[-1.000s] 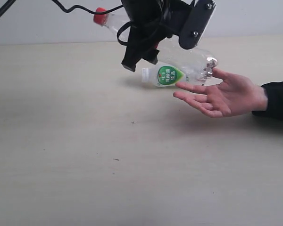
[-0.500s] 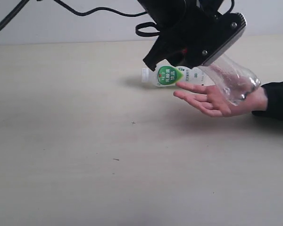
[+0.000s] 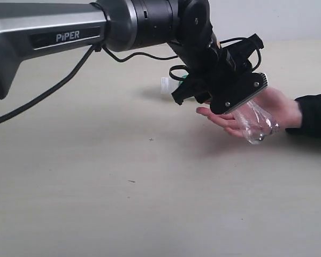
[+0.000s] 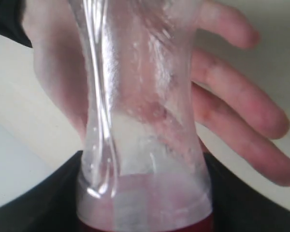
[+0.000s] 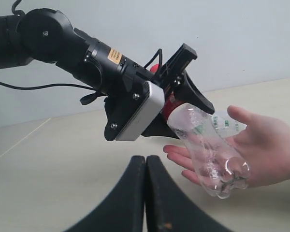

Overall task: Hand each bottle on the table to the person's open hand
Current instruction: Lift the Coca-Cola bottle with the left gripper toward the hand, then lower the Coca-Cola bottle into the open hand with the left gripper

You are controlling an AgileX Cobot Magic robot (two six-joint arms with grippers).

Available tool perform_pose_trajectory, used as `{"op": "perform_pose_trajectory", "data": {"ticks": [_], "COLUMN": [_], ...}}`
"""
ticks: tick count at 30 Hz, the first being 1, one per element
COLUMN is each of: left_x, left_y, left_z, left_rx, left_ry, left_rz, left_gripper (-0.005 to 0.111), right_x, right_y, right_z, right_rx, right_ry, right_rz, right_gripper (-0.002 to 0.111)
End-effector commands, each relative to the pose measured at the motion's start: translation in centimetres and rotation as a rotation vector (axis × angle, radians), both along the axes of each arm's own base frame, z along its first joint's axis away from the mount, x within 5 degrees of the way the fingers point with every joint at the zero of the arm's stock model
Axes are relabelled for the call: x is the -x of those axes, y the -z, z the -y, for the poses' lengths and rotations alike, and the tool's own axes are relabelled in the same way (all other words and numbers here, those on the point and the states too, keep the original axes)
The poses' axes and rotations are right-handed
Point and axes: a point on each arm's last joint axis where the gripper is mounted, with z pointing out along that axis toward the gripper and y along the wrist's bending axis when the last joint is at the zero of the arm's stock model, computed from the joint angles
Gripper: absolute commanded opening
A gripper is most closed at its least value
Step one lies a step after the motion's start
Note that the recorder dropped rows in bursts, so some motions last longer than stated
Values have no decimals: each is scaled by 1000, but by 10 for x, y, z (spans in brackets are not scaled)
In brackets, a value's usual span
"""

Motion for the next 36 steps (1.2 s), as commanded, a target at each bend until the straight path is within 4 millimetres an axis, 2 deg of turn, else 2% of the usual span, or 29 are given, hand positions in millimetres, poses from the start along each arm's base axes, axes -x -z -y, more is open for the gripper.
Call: {"op": "perform_pose_trajectory", "data": {"ticks": [1, 8, 14, 20, 23, 28, 30, 36], "left_x": [-3, 0, 6, 7, 8, 9, 9, 9], "left_y": [4, 18, 16, 16, 17, 17, 17, 17], "left_z": [4, 12, 22, 23, 23, 24, 24, 24], "left_rx": [20, 57, 111, 124, 123, 134, 137, 137], "left_ry": [-5, -18, -20, -27, -27, -36, -41, -41], "left_rz": [18, -25, -24, -47, -67, -78, -82, -82], "left_gripper": [0, 0, 0, 2, 16, 51, 56, 62], "right_x": [0, 0, 0, 0, 0, 0, 0, 1], "right_y": [1, 1, 1, 1, 1, 1, 1, 3], "right_z": [0, 0, 0, 0, 0, 0, 0, 0], "right_rx": [10, 10, 10, 10, 10, 10, 10, 17], "right_ry": [-1, -1, -1, -1, -1, -1, -1, -7], "right_rz": [8, 8, 8, 8, 8, 8, 8, -4], "right_gripper": [0, 0, 0, 0, 0, 0, 0, 0]}}
